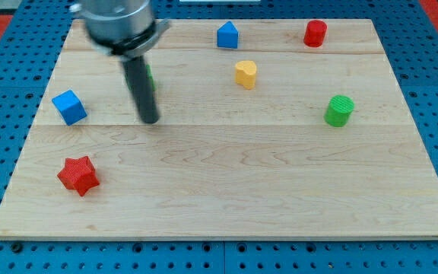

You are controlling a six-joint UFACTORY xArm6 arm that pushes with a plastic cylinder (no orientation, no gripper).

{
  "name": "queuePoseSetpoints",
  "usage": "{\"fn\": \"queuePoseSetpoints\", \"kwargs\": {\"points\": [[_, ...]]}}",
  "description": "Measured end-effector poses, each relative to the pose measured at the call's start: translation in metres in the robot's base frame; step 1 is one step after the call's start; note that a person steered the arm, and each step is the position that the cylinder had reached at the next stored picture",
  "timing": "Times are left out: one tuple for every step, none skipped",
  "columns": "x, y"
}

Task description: Place the green star towards the top right side of the red star

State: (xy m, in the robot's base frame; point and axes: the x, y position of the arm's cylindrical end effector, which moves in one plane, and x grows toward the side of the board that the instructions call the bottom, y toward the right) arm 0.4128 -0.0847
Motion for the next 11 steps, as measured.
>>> {"fn": "queuePoseSetpoints", "kwargs": {"points": [[-0.045,0.035],[-0.091,0.029],[-0.097,-0.002],[-0.097,-0.051],[-0.078,-0.057],[-0.034,-0.048],[0.011,-0.01],[0.023,-0.013],[0.019,-0.045],[0.02,-0.057],[0.031,-0.078]]}}
